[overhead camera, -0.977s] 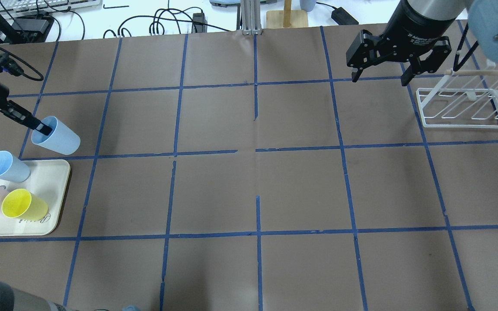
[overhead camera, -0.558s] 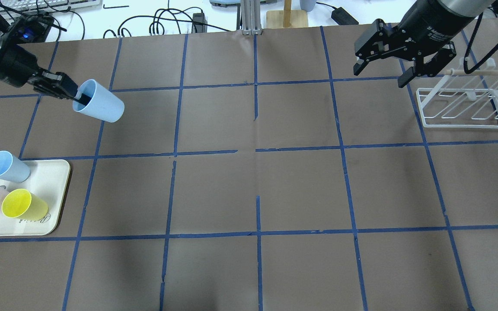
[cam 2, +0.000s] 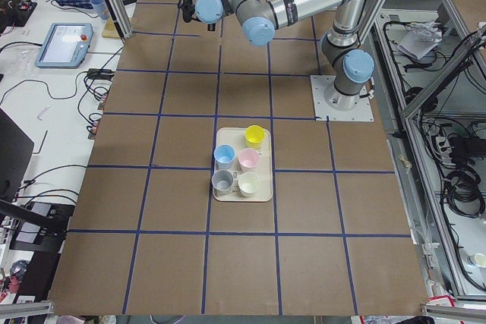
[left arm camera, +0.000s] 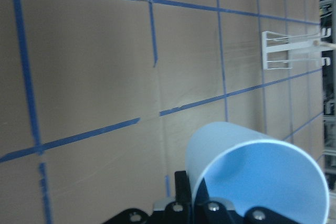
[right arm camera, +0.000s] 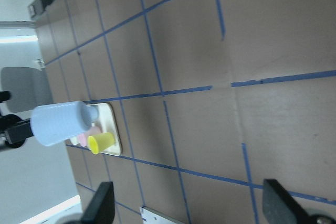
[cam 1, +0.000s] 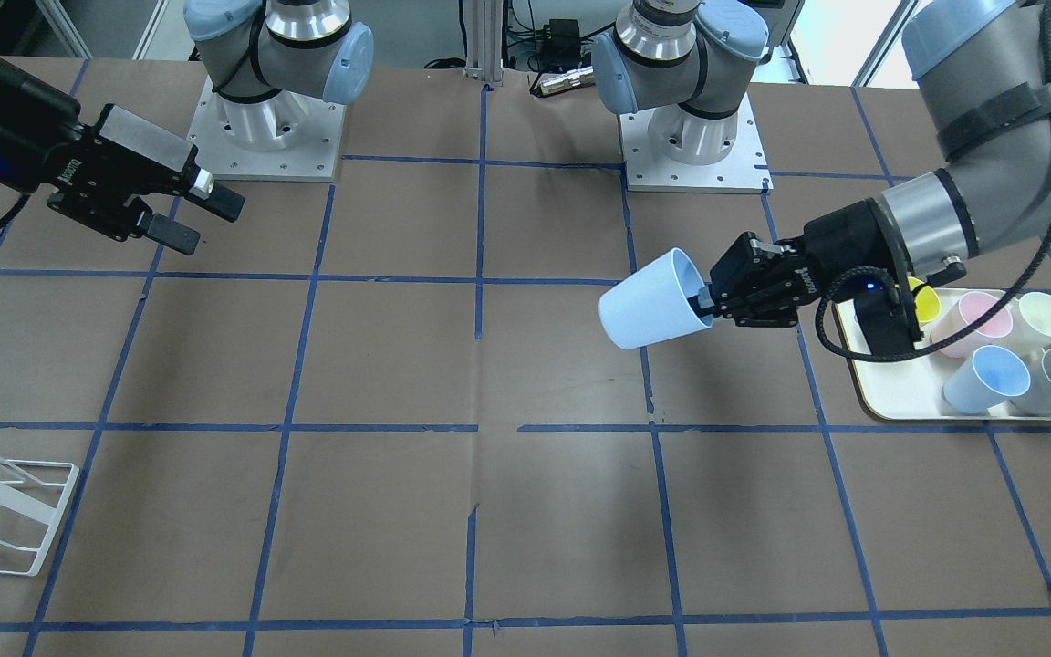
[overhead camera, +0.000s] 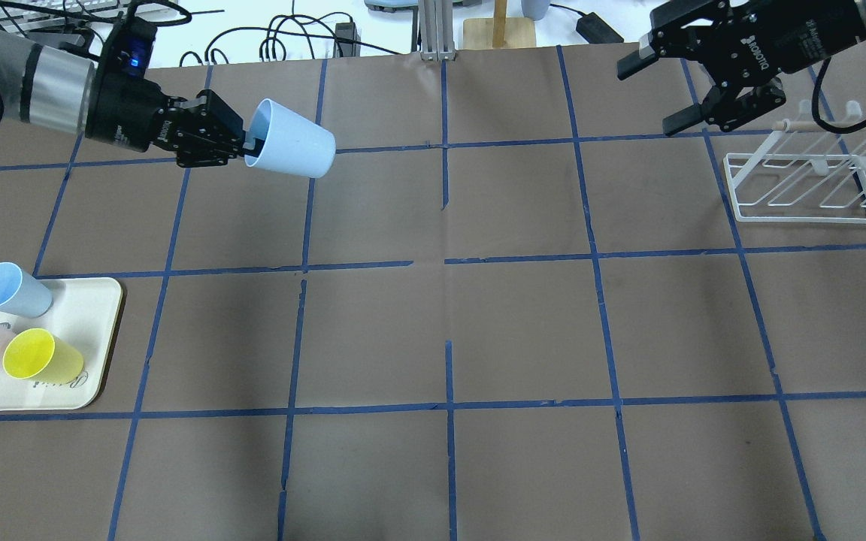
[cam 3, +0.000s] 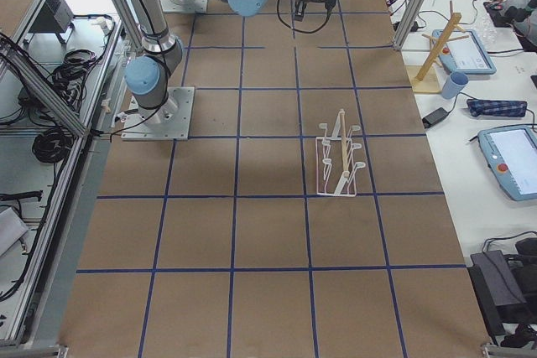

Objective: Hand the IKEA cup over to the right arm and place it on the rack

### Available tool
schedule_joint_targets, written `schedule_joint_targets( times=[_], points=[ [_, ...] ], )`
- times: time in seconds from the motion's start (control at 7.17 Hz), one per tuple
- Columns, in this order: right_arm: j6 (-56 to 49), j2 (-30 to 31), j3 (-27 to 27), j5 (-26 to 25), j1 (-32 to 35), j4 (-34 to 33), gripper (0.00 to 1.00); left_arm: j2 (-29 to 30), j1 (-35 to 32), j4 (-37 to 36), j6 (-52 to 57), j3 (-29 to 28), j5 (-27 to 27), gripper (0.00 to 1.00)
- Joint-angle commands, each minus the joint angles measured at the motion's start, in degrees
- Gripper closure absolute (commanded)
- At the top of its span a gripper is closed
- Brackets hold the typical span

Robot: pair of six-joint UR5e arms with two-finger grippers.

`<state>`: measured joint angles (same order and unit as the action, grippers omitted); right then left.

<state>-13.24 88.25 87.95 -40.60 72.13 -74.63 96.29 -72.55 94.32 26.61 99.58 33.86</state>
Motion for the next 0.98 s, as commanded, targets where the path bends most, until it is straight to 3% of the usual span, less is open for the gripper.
schedule_joint_targets(
  times=[0.0, 0.14, 0.56, 0.84],
  points=[
    [-3.01, 1.74, 0.99, 13.04, -0.15, 2.73, 0.00, -3.02, -3.63, -0.62, -6.11, 8.93, -18.41, 1.00],
    [-3.02, 4.28, 2.74, 16.31, 0.11, 2.82, 0.00, -3.56, -5.65, -0.63, -7.69, 10.10, -24.31, 1.00],
    [-3.63, 11.41, 13.71, 23.26, 0.55, 2.38, 0.00, -4.43, -11.01, -0.45, -19.72, 10.37, -33.66, 1.00],
    [-3.37, 11.42, 15.15, 24.43, 1.51, 2.20, 0.00, -4.53, -13.04, -0.19, -19.84, 11.16, -38.58, 1.00]
  ],
)
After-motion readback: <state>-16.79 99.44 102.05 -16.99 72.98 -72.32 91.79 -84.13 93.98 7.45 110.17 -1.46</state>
